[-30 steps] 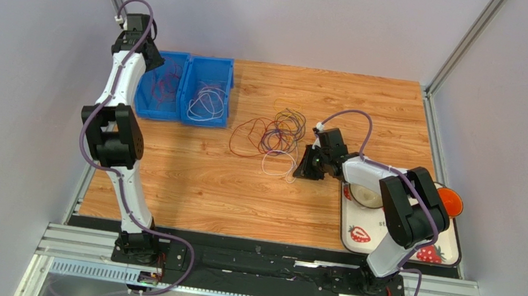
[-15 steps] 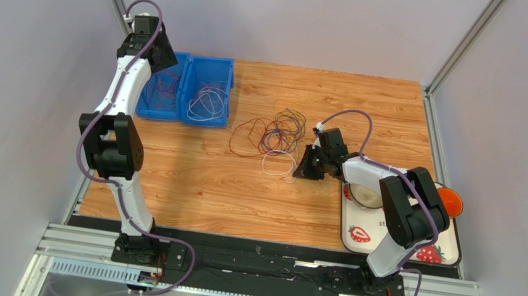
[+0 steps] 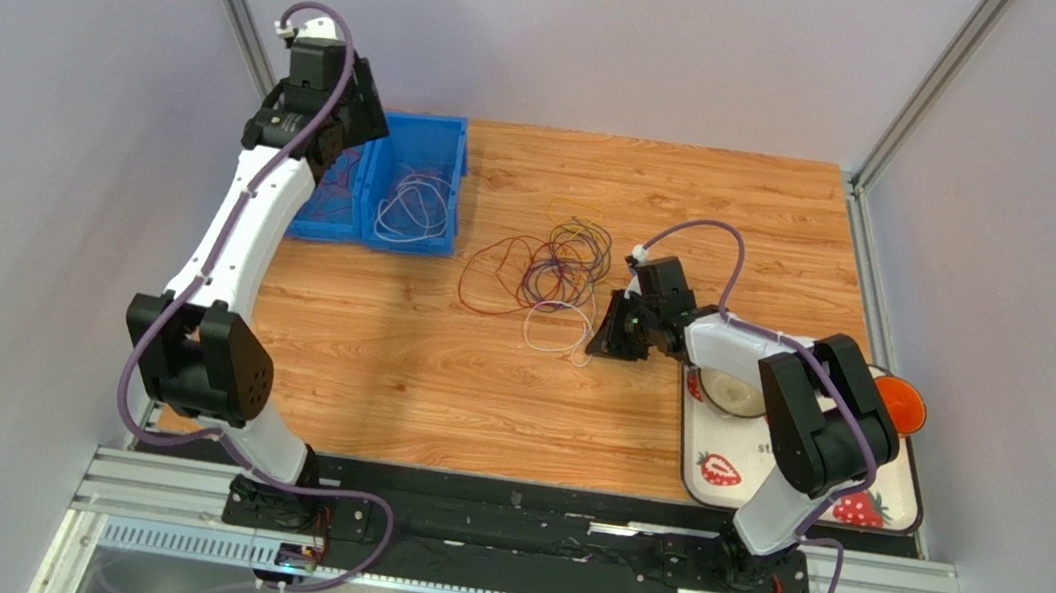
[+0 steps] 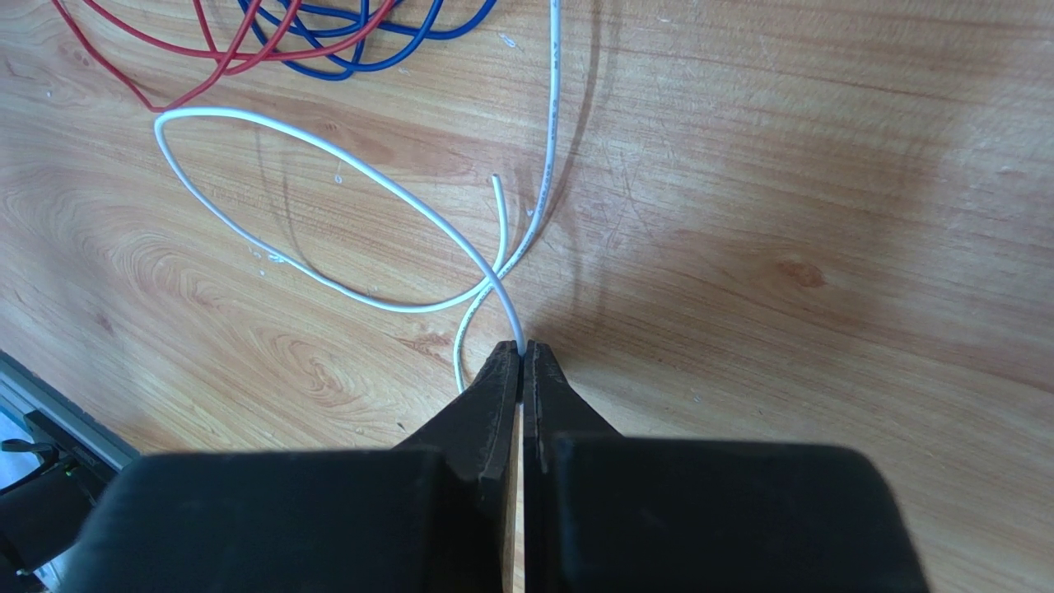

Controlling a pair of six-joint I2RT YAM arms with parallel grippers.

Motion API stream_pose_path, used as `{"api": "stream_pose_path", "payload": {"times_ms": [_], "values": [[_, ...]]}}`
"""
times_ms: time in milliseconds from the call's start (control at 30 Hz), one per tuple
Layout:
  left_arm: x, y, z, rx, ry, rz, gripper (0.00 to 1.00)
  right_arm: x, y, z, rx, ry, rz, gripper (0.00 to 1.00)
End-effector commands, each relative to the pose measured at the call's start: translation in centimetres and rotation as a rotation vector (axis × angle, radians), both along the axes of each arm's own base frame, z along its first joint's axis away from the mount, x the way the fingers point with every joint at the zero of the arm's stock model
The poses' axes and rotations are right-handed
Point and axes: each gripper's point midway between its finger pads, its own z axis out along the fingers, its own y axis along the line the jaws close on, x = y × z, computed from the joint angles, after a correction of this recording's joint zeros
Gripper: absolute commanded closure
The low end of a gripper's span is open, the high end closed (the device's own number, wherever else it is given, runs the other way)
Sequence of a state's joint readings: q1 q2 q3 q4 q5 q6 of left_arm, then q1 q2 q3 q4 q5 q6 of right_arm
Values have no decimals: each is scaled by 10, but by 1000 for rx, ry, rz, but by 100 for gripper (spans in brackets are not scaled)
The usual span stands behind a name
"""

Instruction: Untangle the cables

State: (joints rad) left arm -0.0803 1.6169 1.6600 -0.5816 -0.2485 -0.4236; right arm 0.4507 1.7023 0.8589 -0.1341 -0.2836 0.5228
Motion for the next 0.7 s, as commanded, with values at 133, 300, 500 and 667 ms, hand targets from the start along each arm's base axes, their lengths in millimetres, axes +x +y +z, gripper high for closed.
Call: {"api": "stream_pose_path", "payload": {"times_ms": [133,300,500,667], "values": [[-38,-41,25,37,-41,-107,27,3,-4,-3,-25,-38,-10,100],[-61,-68,19,34,2,-194,28,1,-8,4,-35,-52,-24,100],[-94,-103,11,8,48,-327,30,-2,-12,37,-39,-82,-40,100],[-120,-125,-2,-5,88,-401,32,-1,1,126,-14,-234,-14,100]]}}
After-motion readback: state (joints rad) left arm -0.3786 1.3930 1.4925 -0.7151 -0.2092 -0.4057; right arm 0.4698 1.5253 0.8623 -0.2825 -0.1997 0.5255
